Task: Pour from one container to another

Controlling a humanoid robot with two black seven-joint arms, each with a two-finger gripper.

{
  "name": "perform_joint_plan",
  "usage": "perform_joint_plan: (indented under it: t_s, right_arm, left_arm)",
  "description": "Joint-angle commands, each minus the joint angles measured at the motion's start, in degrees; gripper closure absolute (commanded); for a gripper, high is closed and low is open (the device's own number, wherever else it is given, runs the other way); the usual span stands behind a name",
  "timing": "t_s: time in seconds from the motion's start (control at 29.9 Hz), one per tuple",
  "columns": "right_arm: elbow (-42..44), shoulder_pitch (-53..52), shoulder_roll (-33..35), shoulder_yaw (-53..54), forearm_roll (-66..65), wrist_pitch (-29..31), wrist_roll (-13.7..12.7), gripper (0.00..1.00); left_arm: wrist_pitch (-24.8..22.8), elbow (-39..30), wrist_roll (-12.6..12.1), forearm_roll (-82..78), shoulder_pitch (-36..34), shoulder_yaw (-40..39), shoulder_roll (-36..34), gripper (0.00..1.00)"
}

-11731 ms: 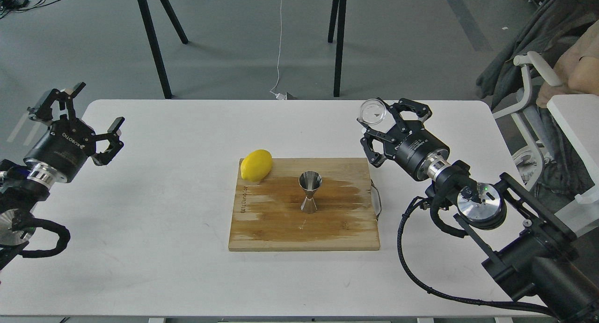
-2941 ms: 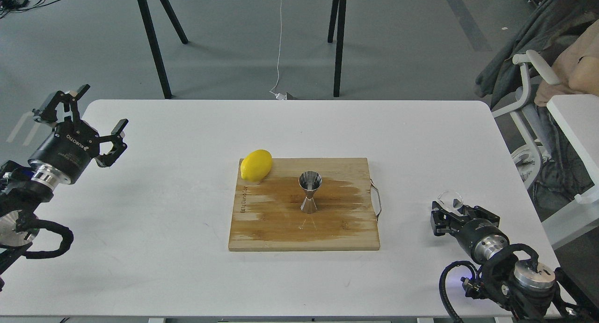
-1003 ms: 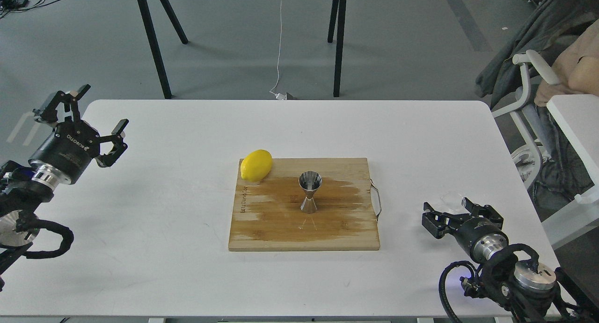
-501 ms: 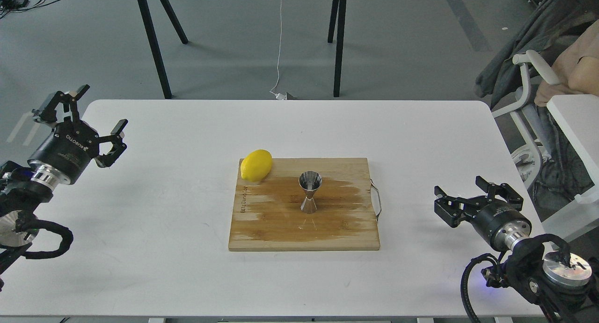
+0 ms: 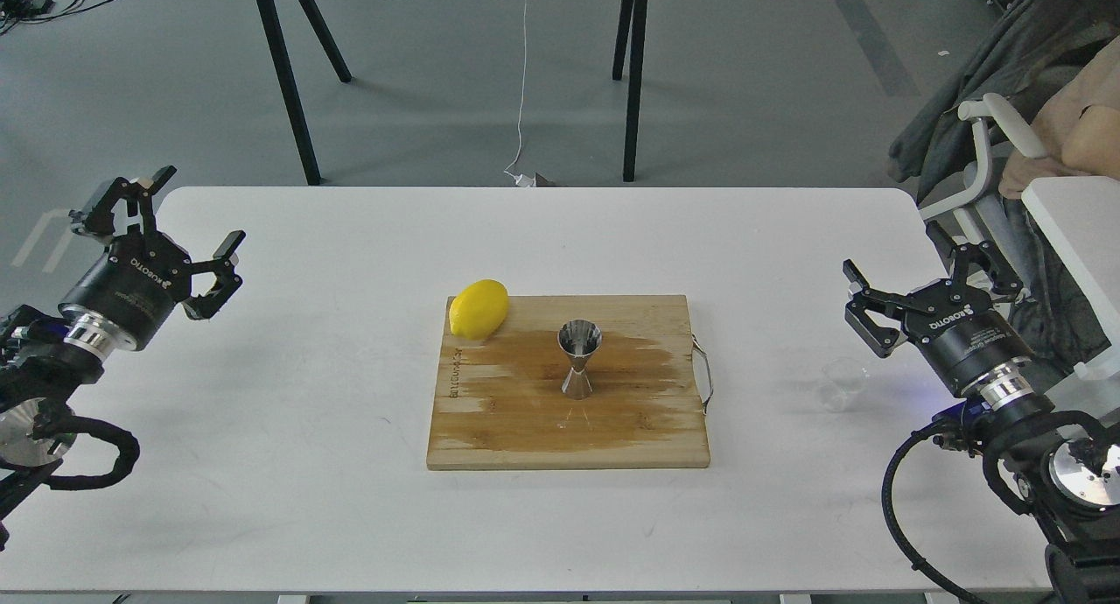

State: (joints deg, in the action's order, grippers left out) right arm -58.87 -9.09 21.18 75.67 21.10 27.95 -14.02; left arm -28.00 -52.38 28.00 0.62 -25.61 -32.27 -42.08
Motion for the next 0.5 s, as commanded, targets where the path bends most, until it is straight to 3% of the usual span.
perform_joint_plan:
  t_s: [0.0, 0.47]
  right_arm:
    - [1.6, -1.2, 0.0, -1.0, 0.0, 0.0, -0.1, 0.01]
    - [1.5, 0.3, -1.3, -0.1, 0.3, 0.0, 0.8, 0.01]
  left_arm:
    - [0.0, 0.0, 0.0, 0.1, 1.0, 0.0, 0.0, 0.01]
    - [0.0, 0.0, 0.0, 0.1, 1.1, -0.2, 0.0, 0.01]
